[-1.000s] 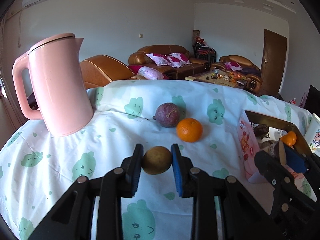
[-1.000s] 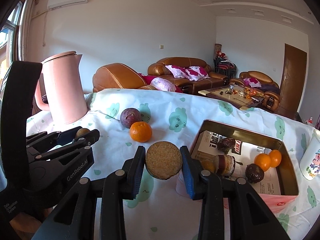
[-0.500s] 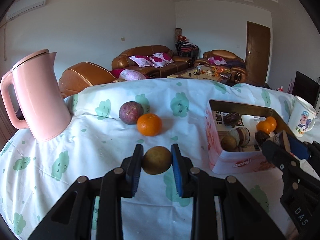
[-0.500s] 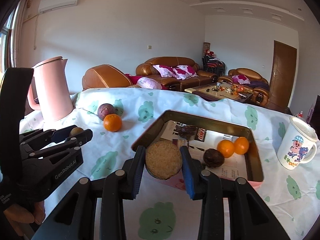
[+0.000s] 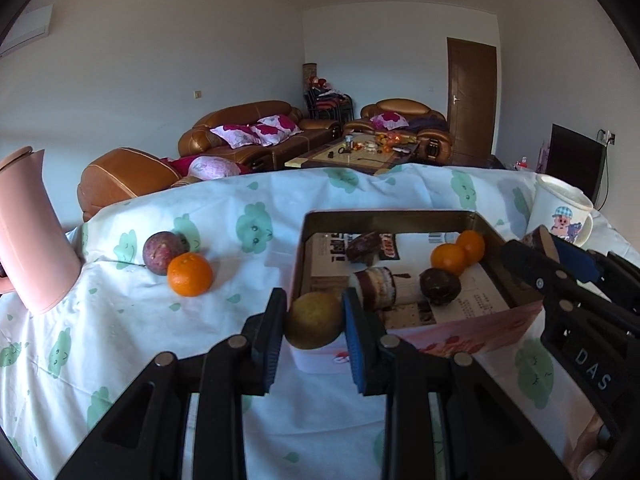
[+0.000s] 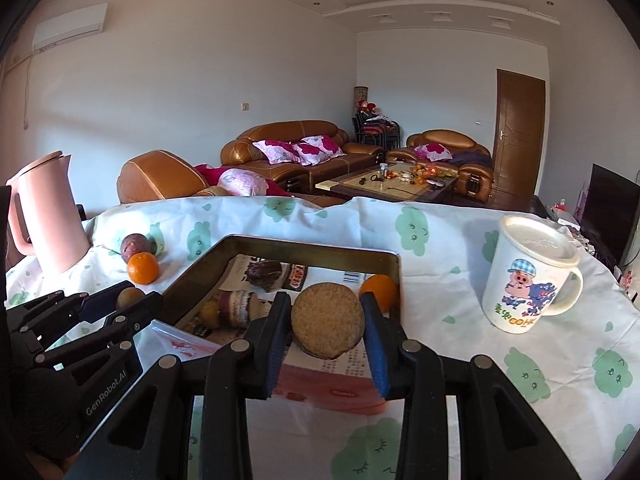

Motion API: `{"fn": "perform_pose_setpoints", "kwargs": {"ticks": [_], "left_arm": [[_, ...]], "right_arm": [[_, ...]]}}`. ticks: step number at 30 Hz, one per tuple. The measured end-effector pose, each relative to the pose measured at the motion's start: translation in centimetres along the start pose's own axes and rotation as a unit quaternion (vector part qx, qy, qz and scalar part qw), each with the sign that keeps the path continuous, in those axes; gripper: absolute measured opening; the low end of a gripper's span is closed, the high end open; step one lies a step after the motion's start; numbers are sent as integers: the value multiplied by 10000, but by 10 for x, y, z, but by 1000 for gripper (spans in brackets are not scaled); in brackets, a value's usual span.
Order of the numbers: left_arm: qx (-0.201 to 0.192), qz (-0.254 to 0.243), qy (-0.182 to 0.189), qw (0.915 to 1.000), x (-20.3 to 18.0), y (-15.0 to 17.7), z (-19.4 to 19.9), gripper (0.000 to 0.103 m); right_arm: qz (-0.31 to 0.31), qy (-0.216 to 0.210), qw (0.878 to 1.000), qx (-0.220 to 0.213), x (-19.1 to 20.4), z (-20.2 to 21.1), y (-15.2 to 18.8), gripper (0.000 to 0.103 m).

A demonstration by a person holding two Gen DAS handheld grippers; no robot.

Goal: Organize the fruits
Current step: 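Carry snack cake into pink tin with right tool while left carries yellow fruit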

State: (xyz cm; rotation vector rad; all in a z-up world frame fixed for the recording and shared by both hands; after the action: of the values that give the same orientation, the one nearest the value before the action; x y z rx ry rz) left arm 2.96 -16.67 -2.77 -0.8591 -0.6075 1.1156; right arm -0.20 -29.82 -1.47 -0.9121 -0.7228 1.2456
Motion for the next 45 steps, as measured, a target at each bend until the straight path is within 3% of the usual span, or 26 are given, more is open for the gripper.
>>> {"fn": "perform_pose_setpoints", "kwargs": {"ticks": [10,17,22,25,30,38,45], "left_arm": [[-98,-57,337,9994,-35,-23,-22,30],[-39,168,378,9991,-30,-44,-45,30],[176,300,308,9989,-17,-45,-61,30],[262,327,227,9989,-12,-45,-69,30],[433,266,155,9986,-12,-41,-82,30],[670,164,63,9976,-17,-34,-96,30],[793,110,47,9968,-16,-31,-95,30]], "right_arm": [[-336,298,9990,-55,-32,-2,-6,38],[-661,142,9976,147,-38,-17,-17,38],[-639,314,9973,182,-34,-40,-37,38],[-851,204,9958,282,-30,-55,-40,38],[-558,159,9968,544,-14,-77,-27,38],[-732,-61,9934,883,-19,-93,-17,38],[-896,-382,9919,810,-19,-91,-17,41]]}}
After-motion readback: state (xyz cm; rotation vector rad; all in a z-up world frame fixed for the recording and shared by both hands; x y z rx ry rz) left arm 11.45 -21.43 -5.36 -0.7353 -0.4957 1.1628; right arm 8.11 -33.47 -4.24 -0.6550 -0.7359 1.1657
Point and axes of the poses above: each gripper's, at about its wrist camera, not at the fingertips, and z roughly against the way its jaws point, x to its left, y to its underside, the point moved 5 cm from there along -z, roughly the way its jaws point, and after that the axes turned 4 degrees about y, right-handed, at the moved point
